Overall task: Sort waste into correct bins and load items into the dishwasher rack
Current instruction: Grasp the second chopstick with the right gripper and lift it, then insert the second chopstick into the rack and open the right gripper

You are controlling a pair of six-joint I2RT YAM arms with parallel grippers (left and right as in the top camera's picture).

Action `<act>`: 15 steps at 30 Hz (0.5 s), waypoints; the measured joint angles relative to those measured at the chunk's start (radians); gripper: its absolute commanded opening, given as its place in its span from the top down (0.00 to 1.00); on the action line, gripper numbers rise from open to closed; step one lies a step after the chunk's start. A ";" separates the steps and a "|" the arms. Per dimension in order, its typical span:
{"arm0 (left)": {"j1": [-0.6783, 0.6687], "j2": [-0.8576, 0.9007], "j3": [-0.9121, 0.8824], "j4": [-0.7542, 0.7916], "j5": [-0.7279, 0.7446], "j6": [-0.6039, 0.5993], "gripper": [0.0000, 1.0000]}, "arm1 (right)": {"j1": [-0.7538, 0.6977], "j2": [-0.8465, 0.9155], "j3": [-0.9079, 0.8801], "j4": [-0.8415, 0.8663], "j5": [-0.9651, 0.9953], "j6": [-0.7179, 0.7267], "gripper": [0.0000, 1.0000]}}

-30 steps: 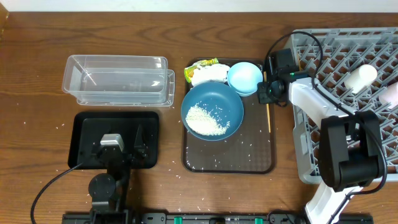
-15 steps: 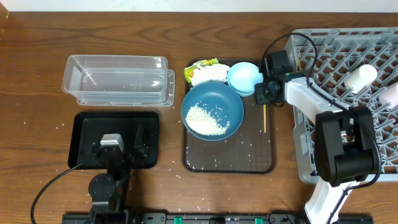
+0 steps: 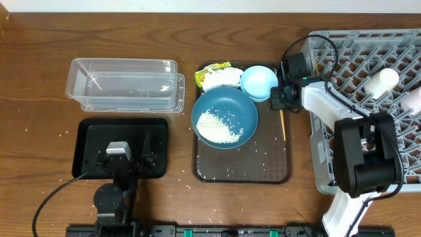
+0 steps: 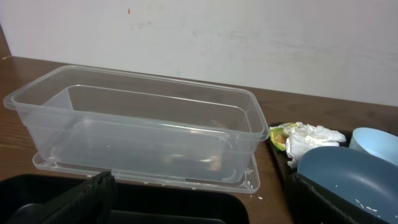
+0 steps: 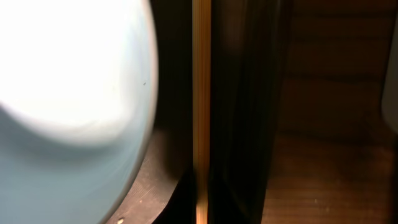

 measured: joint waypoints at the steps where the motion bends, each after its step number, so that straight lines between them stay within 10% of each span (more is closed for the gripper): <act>1: 0.000 0.000 0.000 0.000 0.000 0.000 0.11 | 0.000 -0.008 0.000 -0.005 -0.002 0.003 0.99; 15: 0.000 0.000 0.000 0.000 0.000 0.000 0.11 | -0.183 -0.481 -0.002 -0.020 -0.011 0.008 0.99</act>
